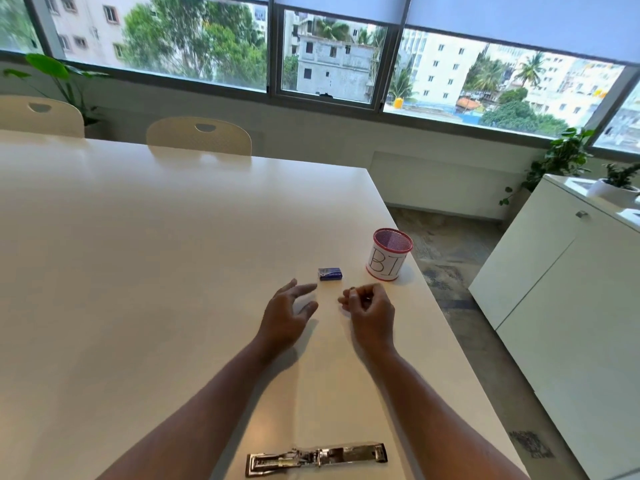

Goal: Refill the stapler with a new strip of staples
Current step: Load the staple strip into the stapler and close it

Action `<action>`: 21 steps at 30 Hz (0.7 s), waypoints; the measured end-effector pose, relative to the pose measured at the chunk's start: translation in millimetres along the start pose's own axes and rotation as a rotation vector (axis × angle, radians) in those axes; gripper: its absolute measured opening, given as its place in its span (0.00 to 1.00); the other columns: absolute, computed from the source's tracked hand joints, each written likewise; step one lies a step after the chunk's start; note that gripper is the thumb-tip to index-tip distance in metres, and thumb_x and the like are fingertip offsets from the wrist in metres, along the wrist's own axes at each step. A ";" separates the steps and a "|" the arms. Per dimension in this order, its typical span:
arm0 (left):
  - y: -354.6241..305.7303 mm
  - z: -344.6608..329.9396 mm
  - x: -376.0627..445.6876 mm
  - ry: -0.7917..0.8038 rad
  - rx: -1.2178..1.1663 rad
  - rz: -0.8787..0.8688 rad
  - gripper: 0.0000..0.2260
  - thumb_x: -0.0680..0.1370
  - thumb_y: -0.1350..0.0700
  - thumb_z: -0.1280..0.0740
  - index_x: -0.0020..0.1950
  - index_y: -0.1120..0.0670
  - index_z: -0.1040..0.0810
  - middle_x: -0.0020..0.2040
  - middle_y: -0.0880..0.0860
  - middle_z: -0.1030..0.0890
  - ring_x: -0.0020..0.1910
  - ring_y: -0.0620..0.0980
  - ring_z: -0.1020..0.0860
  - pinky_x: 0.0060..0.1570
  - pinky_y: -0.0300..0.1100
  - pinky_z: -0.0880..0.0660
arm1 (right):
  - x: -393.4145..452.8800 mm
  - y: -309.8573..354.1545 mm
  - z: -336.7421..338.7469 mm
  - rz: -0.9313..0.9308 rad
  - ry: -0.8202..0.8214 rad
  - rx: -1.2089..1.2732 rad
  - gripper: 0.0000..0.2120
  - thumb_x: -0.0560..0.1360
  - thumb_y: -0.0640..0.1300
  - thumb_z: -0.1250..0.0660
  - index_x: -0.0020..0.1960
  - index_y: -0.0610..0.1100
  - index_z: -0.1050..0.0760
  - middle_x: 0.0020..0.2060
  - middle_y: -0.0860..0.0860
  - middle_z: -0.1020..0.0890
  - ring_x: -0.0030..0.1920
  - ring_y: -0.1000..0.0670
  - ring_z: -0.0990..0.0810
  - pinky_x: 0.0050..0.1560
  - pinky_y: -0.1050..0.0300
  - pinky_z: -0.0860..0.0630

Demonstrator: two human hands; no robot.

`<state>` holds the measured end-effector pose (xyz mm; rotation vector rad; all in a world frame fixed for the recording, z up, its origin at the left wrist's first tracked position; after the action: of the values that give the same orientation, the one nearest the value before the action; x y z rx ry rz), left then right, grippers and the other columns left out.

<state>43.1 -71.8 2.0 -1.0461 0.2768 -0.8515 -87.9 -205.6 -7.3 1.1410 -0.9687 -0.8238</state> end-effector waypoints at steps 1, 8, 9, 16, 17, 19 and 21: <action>0.1 4.5 -12.3 0.003 -0.043 -0.014 0.15 0.80 0.59 0.29 0.66 0.51 0.17 0.68 0.53 0.19 0.75 0.48 0.28 0.72 0.39 0.36 | -8.5 1.8 3.6 -0.003 0.030 0.029 0.06 0.80 0.34 0.31 0.47 0.43 0.22 0.41 0.46 0.12 0.42 0.49 0.11 0.48 0.47 0.13; -6.2 26.2 -89.1 0.028 -0.270 -0.042 0.09 0.79 0.64 0.29 0.53 0.52 0.13 0.51 0.45 0.12 0.54 0.39 0.15 0.61 0.43 0.20 | -66.4 16.9 28.4 0.007 0.288 0.155 0.05 0.73 0.30 0.24 0.46 0.36 0.19 0.42 0.41 0.12 0.45 0.42 0.11 0.48 0.50 0.14; -8.4 27.0 -96.6 0.031 -0.273 -0.044 0.09 0.79 0.64 0.28 0.53 0.52 0.13 0.50 0.45 0.11 0.53 0.40 0.15 0.60 0.44 0.19 | -72.5 19.7 30.1 0.000 0.310 0.168 0.07 0.72 0.29 0.23 0.45 0.37 0.19 0.42 0.40 0.12 0.45 0.41 0.11 0.48 0.50 0.14; -19.6 37.7 -139.5 -0.135 -0.221 -0.174 0.04 0.73 0.52 0.21 0.47 0.46 0.13 0.42 0.41 0.12 0.44 0.44 0.15 0.47 0.43 0.21 | -111.7 48.3 37.8 0.078 0.430 0.143 0.11 0.67 0.34 0.17 0.43 0.45 0.15 0.42 0.44 0.11 0.43 0.45 0.10 0.45 0.59 0.16; -20.8 38.8 -145.5 -0.147 -0.210 -0.210 0.05 0.72 0.48 0.22 0.46 0.46 0.13 0.41 0.41 0.13 0.43 0.44 0.15 0.45 0.41 0.23 | -117.2 52.4 38.3 0.114 0.442 0.088 0.11 0.66 0.36 0.17 0.43 0.46 0.14 0.41 0.47 0.10 0.42 0.47 0.10 0.45 0.60 0.16; -22.1 39.0 -153.9 -0.154 -0.214 -0.265 0.07 0.72 0.46 0.23 0.47 0.46 0.13 0.41 0.41 0.13 0.42 0.45 0.16 0.43 0.37 0.25 | -126.6 58.4 37.9 0.182 0.460 -0.024 0.10 0.66 0.37 0.16 0.42 0.47 0.13 0.39 0.53 0.11 0.39 0.52 0.11 0.43 0.63 0.17; -23.4 38.4 -156.8 -0.159 -0.243 -0.293 0.08 0.72 0.48 0.24 0.49 0.47 0.13 0.42 0.41 0.13 0.41 0.45 0.16 0.42 0.36 0.24 | -135.9 63.8 38.0 0.248 0.469 -0.079 0.09 0.66 0.38 0.16 0.42 0.46 0.12 0.39 0.56 0.11 0.38 0.54 0.11 0.42 0.62 0.17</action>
<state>-49.4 62.2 12.5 -1.3979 0.0933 -1.0071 -170.5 -80.9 33.0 1.0561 -0.6604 -0.3653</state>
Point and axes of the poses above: each hand's wrist, its own x-axis towards the middle knuckle, its own z-axis out of the back of the hand, y = z × x, the point moved 4 cm from there along x, towards the middle knuckle
